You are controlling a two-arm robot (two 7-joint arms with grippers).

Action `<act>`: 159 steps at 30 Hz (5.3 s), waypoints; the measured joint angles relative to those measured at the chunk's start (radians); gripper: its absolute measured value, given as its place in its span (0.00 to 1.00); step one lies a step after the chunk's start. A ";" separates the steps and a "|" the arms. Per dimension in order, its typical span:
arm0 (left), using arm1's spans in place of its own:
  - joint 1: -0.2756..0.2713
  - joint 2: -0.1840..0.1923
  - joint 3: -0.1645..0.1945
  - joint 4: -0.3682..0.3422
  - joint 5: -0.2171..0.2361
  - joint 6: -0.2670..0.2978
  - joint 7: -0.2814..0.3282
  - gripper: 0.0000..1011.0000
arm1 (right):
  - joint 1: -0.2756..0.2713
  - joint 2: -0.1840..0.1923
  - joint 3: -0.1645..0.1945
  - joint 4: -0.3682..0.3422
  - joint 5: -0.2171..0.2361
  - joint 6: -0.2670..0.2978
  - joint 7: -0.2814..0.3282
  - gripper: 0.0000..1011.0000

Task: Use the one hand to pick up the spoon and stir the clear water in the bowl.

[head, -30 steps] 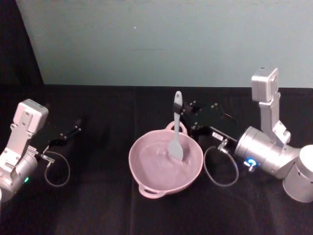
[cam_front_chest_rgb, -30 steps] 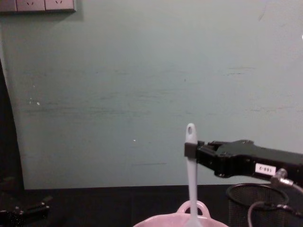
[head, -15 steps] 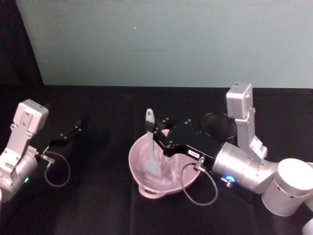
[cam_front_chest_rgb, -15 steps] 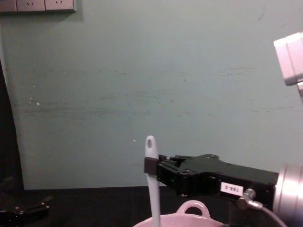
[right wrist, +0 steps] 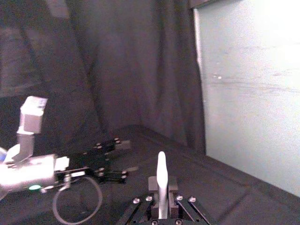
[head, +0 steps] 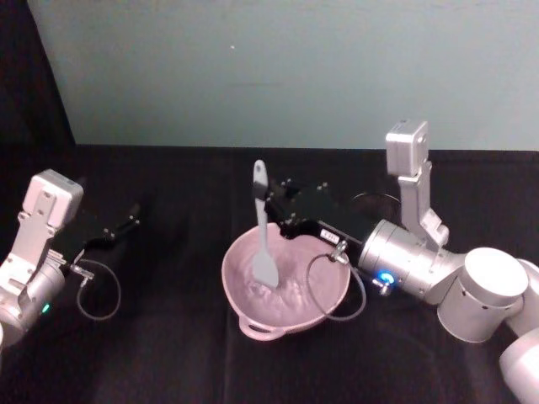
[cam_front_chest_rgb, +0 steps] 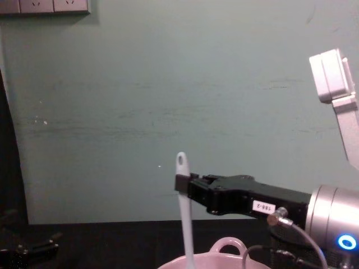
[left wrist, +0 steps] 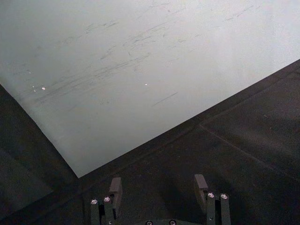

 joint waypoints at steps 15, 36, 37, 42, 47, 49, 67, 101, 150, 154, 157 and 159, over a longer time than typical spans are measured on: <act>0.000 0.000 0.000 0.000 0.000 0.000 0.000 0.99 | -0.019 0.050 0.062 -0.018 0.003 0.004 -0.041 0.12; 0.000 0.000 0.000 0.000 0.000 0.000 0.000 0.99 | -0.104 0.071 0.011 -0.150 -0.007 0.027 -0.025 0.12; 0.000 0.000 0.000 0.000 0.000 0.000 0.000 0.99 | -0.097 0.064 0.006 -0.143 -0.007 0.024 -0.021 0.12; 0.000 0.000 0.000 0.000 0.000 0.000 0.000 0.99 | -0.061 0.033 -0.007 -0.092 -0.005 0.012 -0.009 0.12; 0.000 0.000 0.000 0.000 0.000 0.000 0.000 0.99 | -0.025 0.004 -0.010 -0.035 0.007 0.001 0.005 0.12; 0.000 0.000 0.000 0.000 0.000 0.000 0.000 0.99 | -0.011 -0.006 -0.011 -0.010 0.010 -0.004 0.009 0.12; 0.000 0.000 0.000 0.000 0.000 0.000 0.000 0.99 | 0.042 -0.003 0.051 0.101 -0.009 -0.059 -0.015 0.12; 0.000 0.000 0.000 0.000 0.000 0.000 0.000 0.99 | 0.054 -0.062 -0.027 0.101 0.000 -0.034 0.049 0.12; 0.000 0.000 0.000 0.000 0.000 0.000 0.000 0.99 | 0.043 -0.062 -0.031 0.077 -0.008 -0.033 0.042 0.12; 0.000 0.000 0.000 0.000 0.000 0.000 0.000 0.99 | 0.073 -0.088 -0.037 0.124 -0.006 -0.045 0.048 0.12; 0.000 0.000 0.000 0.000 0.000 0.000 0.000 0.99 | 0.087 -0.098 -0.037 0.148 -0.005 -0.050 0.049 0.12; 0.000 0.000 0.000 0.000 0.000 0.000 0.000 0.99 | 0.102 -0.111 -0.034 0.180 -0.004 -0.059 0.049 0.12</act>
